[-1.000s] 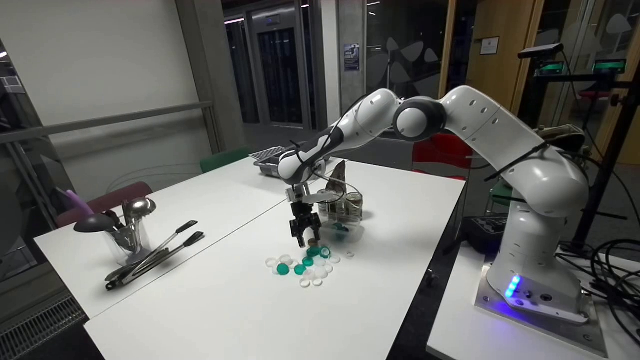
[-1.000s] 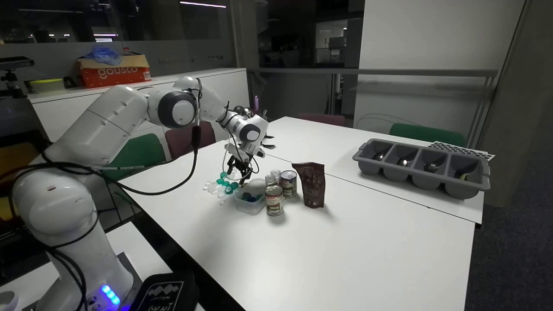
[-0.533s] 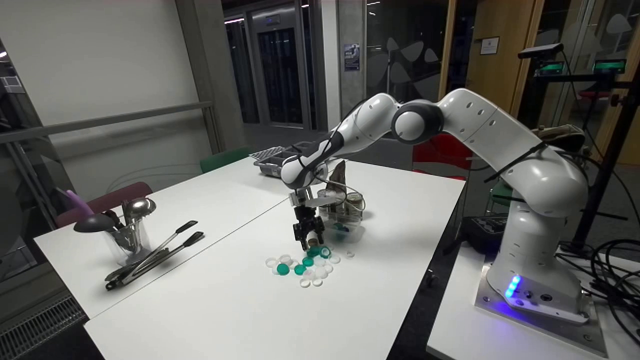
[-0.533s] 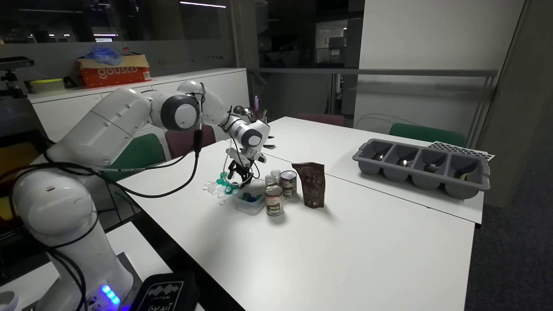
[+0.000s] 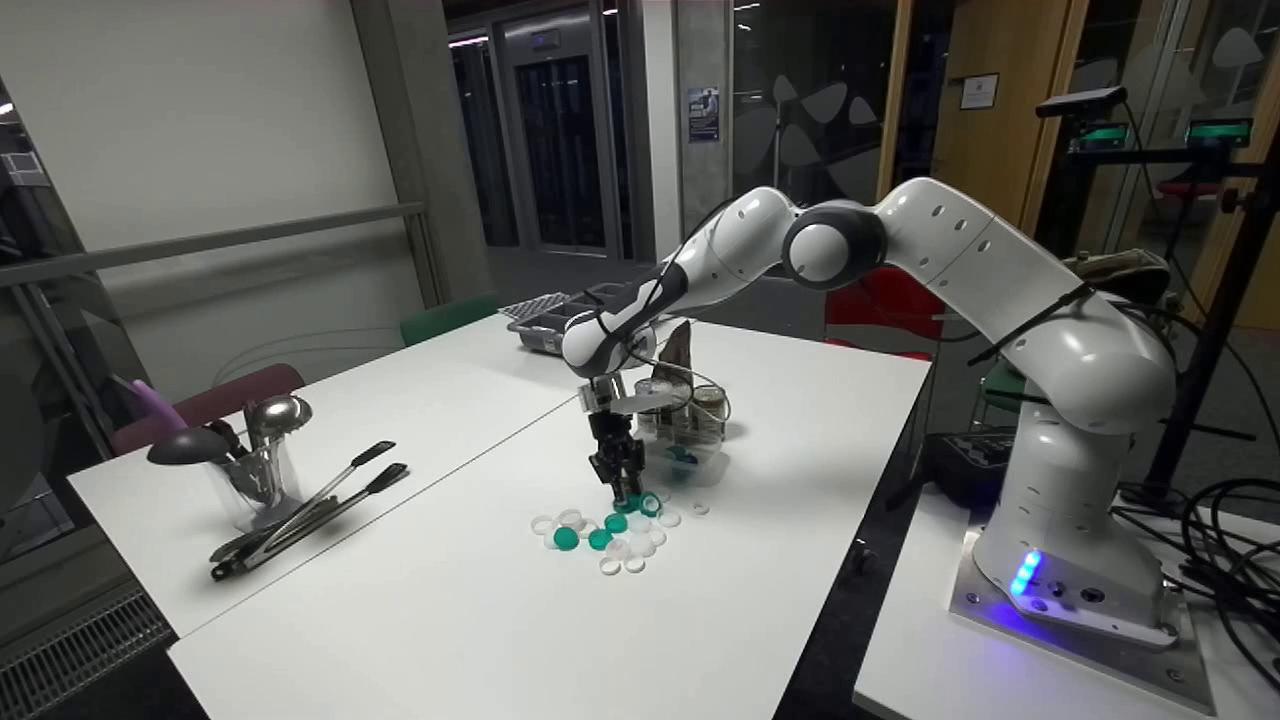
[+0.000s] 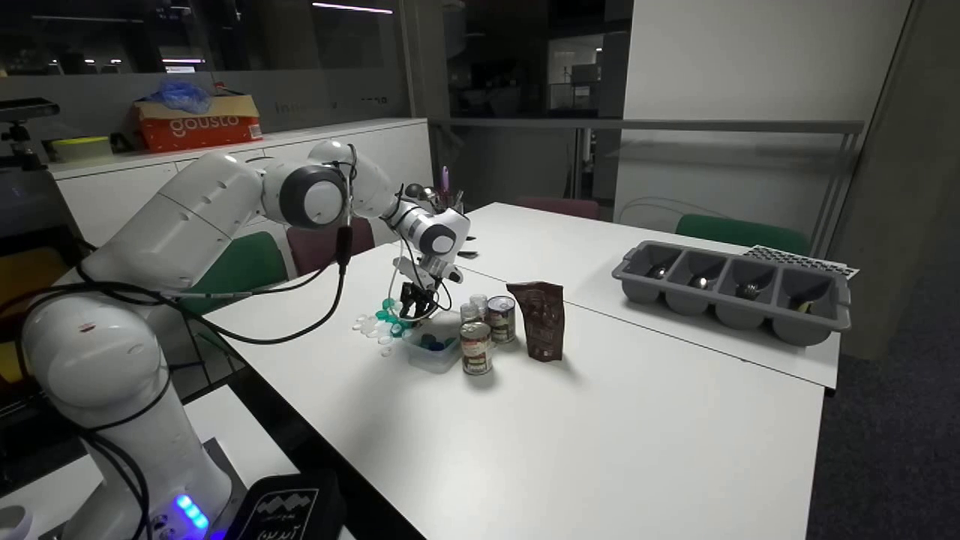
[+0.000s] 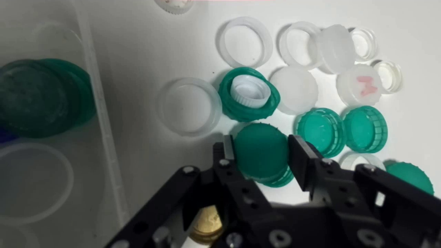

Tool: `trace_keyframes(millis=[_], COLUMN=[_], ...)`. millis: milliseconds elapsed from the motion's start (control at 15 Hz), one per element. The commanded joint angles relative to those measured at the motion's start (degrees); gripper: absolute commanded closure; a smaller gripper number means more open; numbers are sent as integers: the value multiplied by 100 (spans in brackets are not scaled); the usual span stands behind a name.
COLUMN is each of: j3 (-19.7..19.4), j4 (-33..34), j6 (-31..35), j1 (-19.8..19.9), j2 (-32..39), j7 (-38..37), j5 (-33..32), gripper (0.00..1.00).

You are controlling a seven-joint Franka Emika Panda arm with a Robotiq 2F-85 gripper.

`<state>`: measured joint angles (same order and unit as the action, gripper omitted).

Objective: Put one green object inside the clear bowl

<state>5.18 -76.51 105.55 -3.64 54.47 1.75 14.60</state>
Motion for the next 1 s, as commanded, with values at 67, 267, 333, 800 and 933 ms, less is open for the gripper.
trace_keyframes(millis=[67, 267, 333, 800, 933], j3=[126, 114, 93, -19, -80], j4=[111, -72, -281, -1522, -1943], j6=[-248, -138, -4, 627, 737], j1=[146, 144, 127, 113, 207], j2=[-23, -180, -359, -1669, -2050], j7=[-20, -57, -99, -405, -519], j5=[77, 97, 101, 134, 221], gripper=[85, 86, 86, 86, 86])
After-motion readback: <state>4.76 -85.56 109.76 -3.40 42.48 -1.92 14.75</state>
